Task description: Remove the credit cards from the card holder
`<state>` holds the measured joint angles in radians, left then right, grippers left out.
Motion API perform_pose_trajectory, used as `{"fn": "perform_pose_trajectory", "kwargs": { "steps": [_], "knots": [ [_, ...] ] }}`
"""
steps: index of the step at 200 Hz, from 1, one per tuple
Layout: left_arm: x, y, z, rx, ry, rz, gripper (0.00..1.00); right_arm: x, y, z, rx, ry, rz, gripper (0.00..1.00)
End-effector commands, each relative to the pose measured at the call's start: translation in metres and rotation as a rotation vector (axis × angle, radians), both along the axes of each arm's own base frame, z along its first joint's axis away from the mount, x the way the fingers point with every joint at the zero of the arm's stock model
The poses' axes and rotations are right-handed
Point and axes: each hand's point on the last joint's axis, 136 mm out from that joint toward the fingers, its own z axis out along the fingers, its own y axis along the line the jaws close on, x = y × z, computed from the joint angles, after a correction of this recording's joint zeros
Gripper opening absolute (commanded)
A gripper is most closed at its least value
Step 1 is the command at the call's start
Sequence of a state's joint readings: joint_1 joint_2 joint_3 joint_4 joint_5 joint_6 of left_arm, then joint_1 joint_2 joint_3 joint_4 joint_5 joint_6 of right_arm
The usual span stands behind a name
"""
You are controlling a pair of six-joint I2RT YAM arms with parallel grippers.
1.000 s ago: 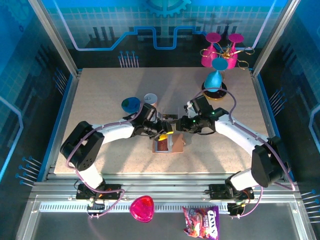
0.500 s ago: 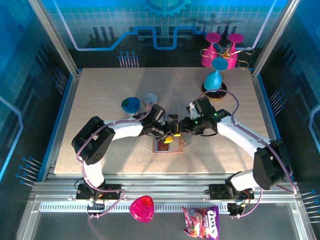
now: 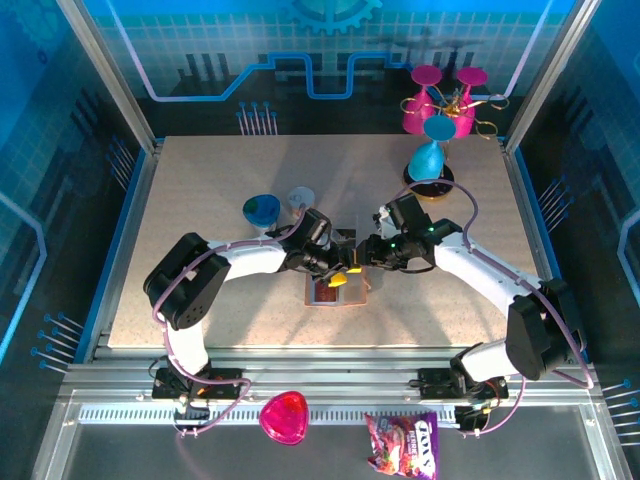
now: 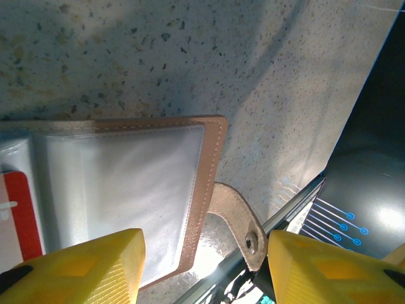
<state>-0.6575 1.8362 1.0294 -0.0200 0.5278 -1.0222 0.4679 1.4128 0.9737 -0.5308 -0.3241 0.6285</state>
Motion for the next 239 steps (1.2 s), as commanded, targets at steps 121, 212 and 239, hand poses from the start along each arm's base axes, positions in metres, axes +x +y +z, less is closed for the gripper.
{"fn": "perform_pose_trajectory", "kwargs": {
  "steps": [121,212,239],
  "knots": [
    [-0.002,0.069,0.005,0.029,-0.024,0.146,0.42,-0.005,0.038,-0.016,0.008,0.073,0.098,0.33],
    [-0.019,0.083,-0.015,0.048,0.013,0.17,0.18,-0.02,0.076,-0.05,-0.029,0.151,0.175,0.24],
    [-0.021,0.084,-0.02,0.054,0.024,0.171,0.17,-0.021,0.08,-0.06,-0.039,0.17,0.184,0.24]
  ]
}}
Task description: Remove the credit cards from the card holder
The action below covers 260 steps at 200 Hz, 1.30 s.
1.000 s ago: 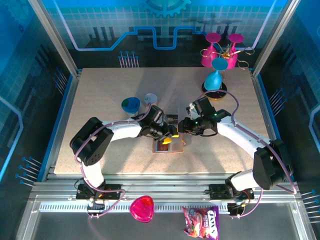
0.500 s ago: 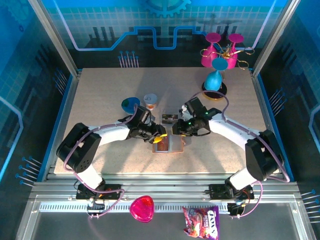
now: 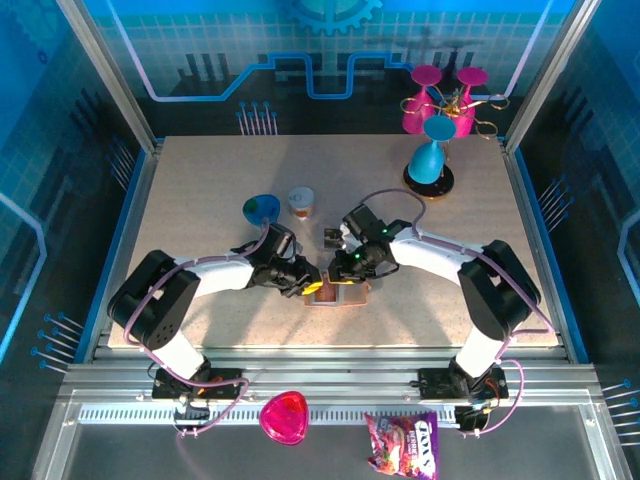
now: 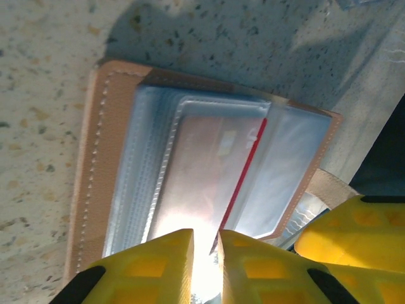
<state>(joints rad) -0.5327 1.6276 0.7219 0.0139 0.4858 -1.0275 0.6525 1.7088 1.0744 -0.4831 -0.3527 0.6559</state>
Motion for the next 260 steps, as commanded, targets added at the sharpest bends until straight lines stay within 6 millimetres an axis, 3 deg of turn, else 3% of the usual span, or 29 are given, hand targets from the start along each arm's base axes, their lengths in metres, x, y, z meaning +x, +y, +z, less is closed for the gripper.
{"fn": "perform_pose_trajectory", "kwargs": {
  "steps": [1,141,260],
  "knots": [
    [0.002,0.002,0.003,-0.008,-0.015,0.019,0.17,0.001,0.011,-0.001,0.013,0.018,0.007,0.24],
    [-0.001,0.007,-0.011,0.037,0.008,0.015,0.16,0.002,0.014,-0.028,-0.014,0.059,0.013,0.24],
    [-0.002,0.009,-0.017,0.051,0.018,0.011,0.16,0.0,0.001,-0.035,-0.082,0.056,0.004,0.34]
  ]
}}
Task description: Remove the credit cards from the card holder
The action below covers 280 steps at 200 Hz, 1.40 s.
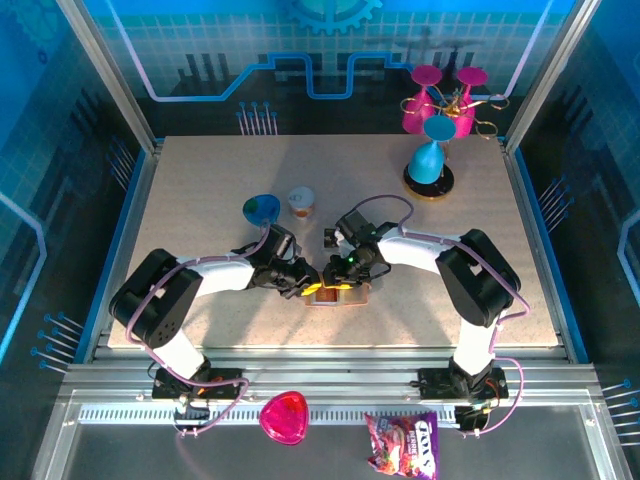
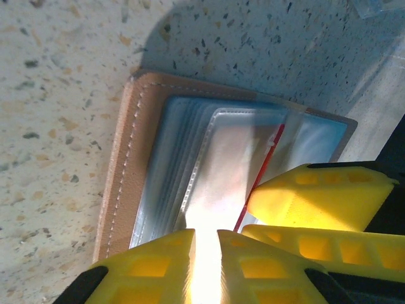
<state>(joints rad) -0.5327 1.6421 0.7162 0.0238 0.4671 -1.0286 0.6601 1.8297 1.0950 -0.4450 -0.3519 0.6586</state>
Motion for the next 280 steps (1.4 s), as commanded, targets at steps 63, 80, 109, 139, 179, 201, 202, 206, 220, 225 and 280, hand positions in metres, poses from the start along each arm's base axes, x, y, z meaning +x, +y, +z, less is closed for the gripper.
{"fn": "perform_pose_trajectory", "kwargs": {
  "steps": [63,80,109,139,179,201,202,206,220,225,280],
  "knots": [
    [-0.004,0.008,-0.014,0.041,0.024,-0.002,0.16,-0.001,-0.009,0.007,-0.055,-0.021,-0.005,0.35],
    [-0.004,0.009,-0.014,0.044,0.023,-0.003,0.16,-0.001,-0.008,0.009,-0.057,-0.025,-0.002,0.35],
    [-0.004,0.011,-0.014,0.048,0.024,-0.003,0.16,0.001,-0.008,0.015,-0.049,-0.039,-0.004,0.35],
    [-0.003,0.01,-0.011,0.046,0.017,-0.006,0.16,0.002,-0.006,0.021,-0.024,-0.05,-0.011,0.35],
    [0.004,0.008,0.0,0.056,-0.007,-0.025,0.16,0.004,-0.008,0.024,0.017,-0.044,-0.031,0.33],
    [0.007,0.005,0.006,0.047,-0.022,-0.038,0.16,0.004,-0.011,0.022,0.032,-0.035,-0.045,0.32],
    [0.007,0.005,0.006,0.047,-0.021,-0.039,0.16,0.003,-0.011,0.021,0.033,-0.034,-0.044,0.32],
    [0.007,0.004,0.007,0.047,-0.023,-0.041,0.16,0.003,-0.011,0.021,0.036,-0.03,-0.046,0.32],
    [0.007,0.003,0.01,0.043,-0.03,-0.046,0.15,0.003,-0.012,0.019,0.046,-0.025,-0.053,0.31],
    [0.007,0.002,0.01,0.041,-0.029,-0.05,0.15,0.003,-0.013,0.019,0.051,-0.024,-0.056,0.31],
    [0.004,-0.004,0.003,0.047,-0.004,-0.07,0.12,0.004,-0.018,0.012,0.06,-0.013,-0.077,0.29]
  ]
}}
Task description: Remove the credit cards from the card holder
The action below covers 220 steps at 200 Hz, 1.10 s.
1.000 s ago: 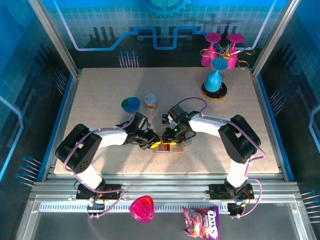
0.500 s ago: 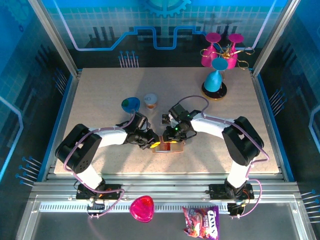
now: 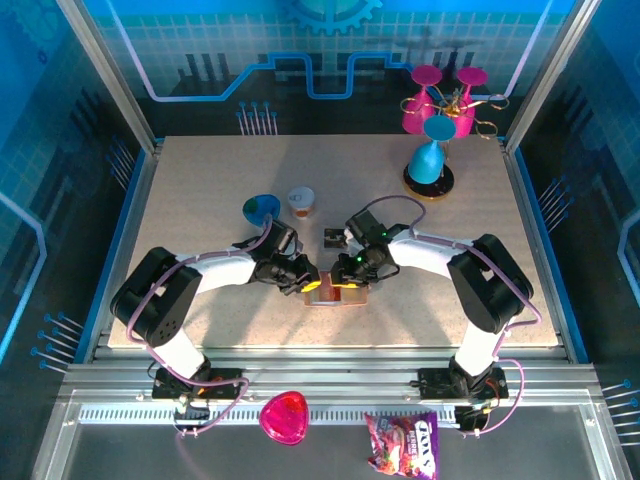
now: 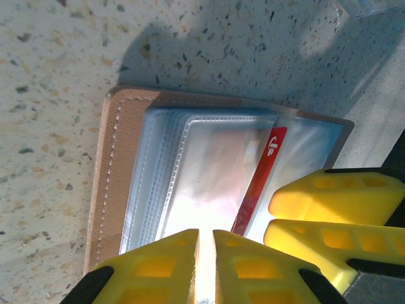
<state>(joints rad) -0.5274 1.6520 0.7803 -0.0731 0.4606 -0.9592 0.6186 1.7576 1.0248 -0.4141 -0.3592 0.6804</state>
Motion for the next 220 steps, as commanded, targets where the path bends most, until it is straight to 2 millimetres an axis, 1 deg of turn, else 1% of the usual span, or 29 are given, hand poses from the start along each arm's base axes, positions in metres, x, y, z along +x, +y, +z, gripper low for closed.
{"fn": "perform_pose_trajectory", "kwargs": {
  "steps": [1,55,124,195,220],
  "knots": [
    [-0.001,-0.005,-0.003,0.013,0.009,-0.029,0.12,0.003,-0.002,0.005,0.036,-0.003,-0.02,0.29],
    [-0.004,-0.003,-0.012,0.03,0.036,-0.029,0.09,0.002,-0.004,-0.004,0.064,0.021,-0.036,0.28],
    [-0.011,0.0,-0.021,0.044,0.065,-0.031,0.08,0.0,-0.003,-0.012,0.109,0.056,-0.054,0.28],
    [-0.012,0.002,-0.024,0.05,0.07,-0.026,0.08,0.0,0.0,-0.016,0.15,0.077,-0.071,0.25],
    [-0.012,0.002,-0.023,0.048,0.065,-0.023,0.08,0.0,-0.002,-0.018,0.156,0.08,-0.078,0.22]
  ]
}}
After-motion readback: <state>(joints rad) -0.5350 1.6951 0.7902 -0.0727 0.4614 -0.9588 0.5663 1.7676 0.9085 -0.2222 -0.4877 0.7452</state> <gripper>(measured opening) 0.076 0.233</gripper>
